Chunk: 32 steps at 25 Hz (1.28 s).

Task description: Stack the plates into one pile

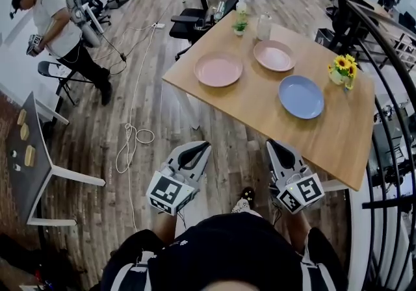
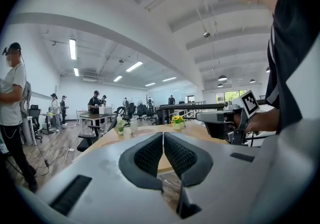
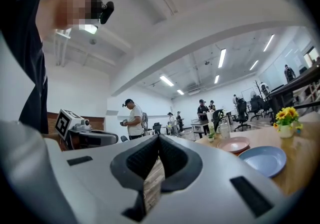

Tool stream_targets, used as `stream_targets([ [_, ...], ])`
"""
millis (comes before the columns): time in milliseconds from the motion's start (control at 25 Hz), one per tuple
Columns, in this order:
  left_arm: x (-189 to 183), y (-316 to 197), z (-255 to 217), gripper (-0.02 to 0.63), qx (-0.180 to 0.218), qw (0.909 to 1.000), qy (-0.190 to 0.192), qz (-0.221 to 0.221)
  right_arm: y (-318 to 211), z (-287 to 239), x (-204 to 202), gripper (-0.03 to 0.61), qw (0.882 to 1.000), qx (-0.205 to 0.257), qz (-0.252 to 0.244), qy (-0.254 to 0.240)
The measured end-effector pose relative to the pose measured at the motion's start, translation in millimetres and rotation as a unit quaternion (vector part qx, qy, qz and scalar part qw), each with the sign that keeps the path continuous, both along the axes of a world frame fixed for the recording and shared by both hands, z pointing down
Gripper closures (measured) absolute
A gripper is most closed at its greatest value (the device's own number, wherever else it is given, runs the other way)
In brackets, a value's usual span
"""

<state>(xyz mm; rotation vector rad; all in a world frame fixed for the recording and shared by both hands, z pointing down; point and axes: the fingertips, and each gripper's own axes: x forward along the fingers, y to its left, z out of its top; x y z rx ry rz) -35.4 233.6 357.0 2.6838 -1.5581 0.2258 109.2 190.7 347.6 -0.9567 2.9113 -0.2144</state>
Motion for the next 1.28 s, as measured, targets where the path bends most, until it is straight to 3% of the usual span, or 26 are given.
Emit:
stream_targets([
  [440, 61.7, -82.1, -2.5, 0.595, -0.003, 0.9998, 0.003, 0.02, -72.8, 3.4, 66.4, 0.572, 1.0, 0.0, 0.025, -0.003],
  [840, 127.9, -124.2, 12.9, 0.595, -0.033, 0.9958, 0.0, 0.086, -103.9, 24.9, 136.9, 0.568, 0.995, -0.031, 0.099, 0.009],
  [1280, 155.8, -194.9, 40.6, 0.595, -0.067, 0.9897, -0.001, 0.127, -147.5, 51.2, 190.9, 0.555, 0.98, -0.069, 0.186, 0.03],
])
